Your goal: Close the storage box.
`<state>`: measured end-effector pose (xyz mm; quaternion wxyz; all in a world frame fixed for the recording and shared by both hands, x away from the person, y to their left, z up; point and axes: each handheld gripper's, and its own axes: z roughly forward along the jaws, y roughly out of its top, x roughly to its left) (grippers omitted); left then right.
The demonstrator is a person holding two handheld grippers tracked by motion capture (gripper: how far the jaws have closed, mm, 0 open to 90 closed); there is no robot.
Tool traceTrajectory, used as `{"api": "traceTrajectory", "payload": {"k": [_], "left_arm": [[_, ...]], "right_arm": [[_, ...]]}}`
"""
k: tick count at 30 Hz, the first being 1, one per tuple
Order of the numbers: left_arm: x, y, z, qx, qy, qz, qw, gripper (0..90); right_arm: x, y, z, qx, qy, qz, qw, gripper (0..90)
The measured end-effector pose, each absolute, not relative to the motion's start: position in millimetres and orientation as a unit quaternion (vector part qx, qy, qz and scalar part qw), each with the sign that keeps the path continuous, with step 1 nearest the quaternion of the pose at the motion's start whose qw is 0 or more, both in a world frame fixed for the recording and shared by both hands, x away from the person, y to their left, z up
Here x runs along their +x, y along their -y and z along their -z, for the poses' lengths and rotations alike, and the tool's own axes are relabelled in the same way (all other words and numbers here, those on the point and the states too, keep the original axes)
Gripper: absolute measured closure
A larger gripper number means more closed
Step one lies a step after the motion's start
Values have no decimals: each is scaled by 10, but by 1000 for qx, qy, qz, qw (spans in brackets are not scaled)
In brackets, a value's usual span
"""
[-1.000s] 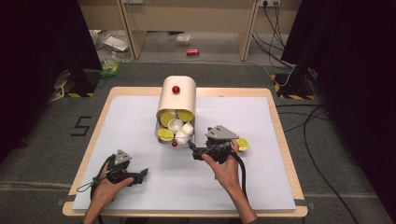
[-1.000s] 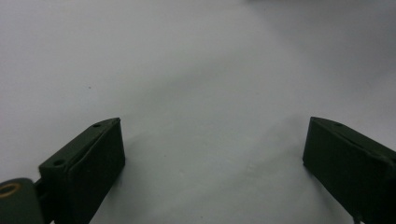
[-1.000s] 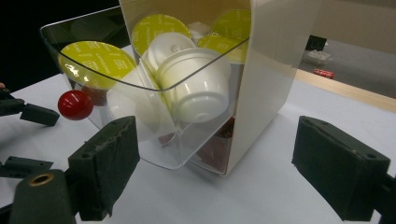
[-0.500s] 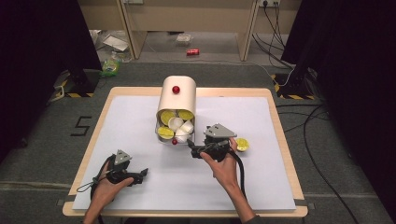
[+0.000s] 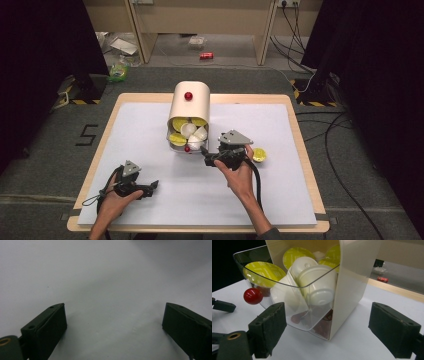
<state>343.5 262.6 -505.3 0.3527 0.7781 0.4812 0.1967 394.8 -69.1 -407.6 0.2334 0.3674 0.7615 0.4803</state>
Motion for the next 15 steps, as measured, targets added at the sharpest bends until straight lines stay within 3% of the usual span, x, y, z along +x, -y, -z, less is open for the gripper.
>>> {"api": "traceTrajectory", "payload": {"k": [15], "left_arm": [[3435, -2626, 5053, 778, -481, -197, 353, 48]], "right_arm": [[4038, 664, 4087, 376, -756, -483, 233, 149]]}}
